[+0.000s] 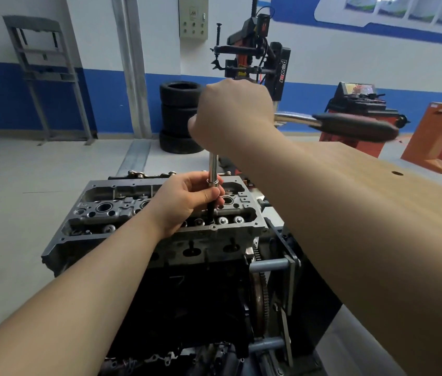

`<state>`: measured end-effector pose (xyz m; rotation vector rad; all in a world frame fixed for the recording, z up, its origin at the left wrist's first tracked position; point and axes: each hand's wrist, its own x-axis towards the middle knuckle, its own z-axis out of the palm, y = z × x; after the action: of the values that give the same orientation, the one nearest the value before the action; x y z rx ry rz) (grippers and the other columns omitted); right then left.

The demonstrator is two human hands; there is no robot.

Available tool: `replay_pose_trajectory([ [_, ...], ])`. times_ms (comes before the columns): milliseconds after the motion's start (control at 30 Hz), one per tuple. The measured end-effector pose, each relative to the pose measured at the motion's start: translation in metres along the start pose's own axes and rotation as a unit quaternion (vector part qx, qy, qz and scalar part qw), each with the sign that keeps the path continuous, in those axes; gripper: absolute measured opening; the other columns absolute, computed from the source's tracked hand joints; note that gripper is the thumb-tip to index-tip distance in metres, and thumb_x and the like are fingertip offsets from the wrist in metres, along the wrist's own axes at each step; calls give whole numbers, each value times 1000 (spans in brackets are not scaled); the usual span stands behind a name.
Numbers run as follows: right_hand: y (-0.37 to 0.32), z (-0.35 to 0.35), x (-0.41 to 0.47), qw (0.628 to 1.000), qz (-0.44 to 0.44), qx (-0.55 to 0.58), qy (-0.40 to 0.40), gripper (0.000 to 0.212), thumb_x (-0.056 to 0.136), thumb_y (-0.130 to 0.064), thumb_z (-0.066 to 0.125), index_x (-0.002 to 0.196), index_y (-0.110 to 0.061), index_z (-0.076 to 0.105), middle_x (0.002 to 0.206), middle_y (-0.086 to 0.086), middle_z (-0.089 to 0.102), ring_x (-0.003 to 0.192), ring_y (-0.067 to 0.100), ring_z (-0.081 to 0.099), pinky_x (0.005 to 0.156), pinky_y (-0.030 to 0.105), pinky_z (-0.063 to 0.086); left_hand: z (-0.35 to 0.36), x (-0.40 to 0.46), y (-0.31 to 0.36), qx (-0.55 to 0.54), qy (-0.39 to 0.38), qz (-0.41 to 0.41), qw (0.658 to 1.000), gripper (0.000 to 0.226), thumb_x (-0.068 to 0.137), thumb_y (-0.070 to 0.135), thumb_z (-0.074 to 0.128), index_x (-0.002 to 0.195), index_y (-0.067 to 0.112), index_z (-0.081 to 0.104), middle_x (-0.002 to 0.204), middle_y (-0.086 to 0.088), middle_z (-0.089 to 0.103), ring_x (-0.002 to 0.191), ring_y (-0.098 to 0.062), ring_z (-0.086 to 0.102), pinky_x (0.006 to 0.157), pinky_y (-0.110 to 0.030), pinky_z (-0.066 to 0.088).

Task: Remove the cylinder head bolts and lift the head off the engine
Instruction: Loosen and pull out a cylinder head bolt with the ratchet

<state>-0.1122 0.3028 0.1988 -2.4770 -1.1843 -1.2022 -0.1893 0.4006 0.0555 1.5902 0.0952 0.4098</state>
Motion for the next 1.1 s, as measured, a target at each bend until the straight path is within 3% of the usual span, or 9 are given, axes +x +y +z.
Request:
replay_pose_trajectory([
  [100,4,-2,-4,993,-56,107,2,34,83,-51,54,69,-20,55,62,-5,51,60,24,51,55,33,39,-2,-2,0,-8,-14,-5,1000,22,102,-4,60,121,2,70,112,-17,78,106,-32,76,95,-39,63],
  [200,24,-4,-9,953,-37,297,-35,22,86,-34,62,68,-22,60,62,-2,54,70,26,56,67,41,52,-1,-3,2,12,-21,-6,1000,23,103,-1,61,123,5,71,114,-13,79,107,-28,77,91,-31,63],
  [300,23,-3,-2,979,-3,196,-51,24,89,-38,56,72,-21,58,68,-1,56,70,27,58,64,38,50,1,0,0,24,-7,0,1000,24,103,0,62,124,7,72,111,-12,80,104,-26,78,88,-30,63],
  [467,-2,-2,4,1000,-6,-11,-28,31,85,-34,59,65,-22,39,63,-1,45,52,21,39,49,28,23,-3,1,-4,-5,9,5,1000,23,101,-2,64,121,4,72,108,-15,79,102,-31,77,90,-36,63],
  [600,5,0,1,993,-57,101,-4,34,84,-50,55,71,-20,56,62,-5,52,60,24,52,53,32,37,-1,-3,0,-2,-5,5,1000,23,103,-2,59,124,4,68,110,-15,78,102,-27,77,87,-30,63],
  [700,23,-2,-4,957,-30,283,-48,23,89,-37,61,75,-20,61,69,0,59,76,25,59,69,41,53,5,-3,4,12,-18,2,1000,29,104,-2,58,129,9,67,114,-15,78,102,-24,77,86,-27,62],
  [767,22,-3,-5,968,-20,245,-53,21,92,-36,57,76,-22,59,71,0,58,76,26,59,66,41,51,5,-4,3,20,-18,4,1000,27,104,-2,58,126,10,68,113,-17,77,101,-25,77,87,-29,63],
  [933,6,-6,3,998,-8,-1,-62,27,90,-31,55,71,-21,40,72,0,47,58,22,43,50,29,25,2,-3,1,14,-13,15,1000,26,102,-4,60,123,8,69,105,-15,76,98,-28,76,90,-35,64],
  [1100,4,-3,4,995,-80,54,-18,31,90,-55,51,84,-25,57,68,-3,49,63,25,51,52,29,29,2,-5,2,-5,-10,23,1000,27,105,-4,56,128,8,65,114,-14,77,106,-27,76,95,-35,63],
])
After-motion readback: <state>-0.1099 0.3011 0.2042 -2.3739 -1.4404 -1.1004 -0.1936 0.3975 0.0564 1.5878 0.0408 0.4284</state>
